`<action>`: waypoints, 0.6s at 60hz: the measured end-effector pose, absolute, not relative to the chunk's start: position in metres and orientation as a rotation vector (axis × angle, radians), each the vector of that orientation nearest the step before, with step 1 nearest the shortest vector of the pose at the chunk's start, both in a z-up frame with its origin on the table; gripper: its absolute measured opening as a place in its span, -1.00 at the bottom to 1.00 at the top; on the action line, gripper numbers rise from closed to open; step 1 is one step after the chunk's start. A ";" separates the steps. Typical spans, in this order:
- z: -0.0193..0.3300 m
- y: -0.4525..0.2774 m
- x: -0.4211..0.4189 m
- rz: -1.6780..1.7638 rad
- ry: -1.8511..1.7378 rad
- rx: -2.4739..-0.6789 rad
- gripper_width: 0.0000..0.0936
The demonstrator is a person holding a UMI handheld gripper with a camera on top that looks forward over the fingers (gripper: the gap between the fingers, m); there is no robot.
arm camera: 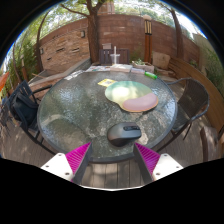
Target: Arrange mouse
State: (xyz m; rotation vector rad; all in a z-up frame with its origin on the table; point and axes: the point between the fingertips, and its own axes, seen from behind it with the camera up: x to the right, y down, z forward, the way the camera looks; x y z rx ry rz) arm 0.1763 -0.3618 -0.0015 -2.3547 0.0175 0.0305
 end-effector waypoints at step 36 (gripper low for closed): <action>-0.021 -0.259 0.163 -0.022 0.009 -2.381 0.18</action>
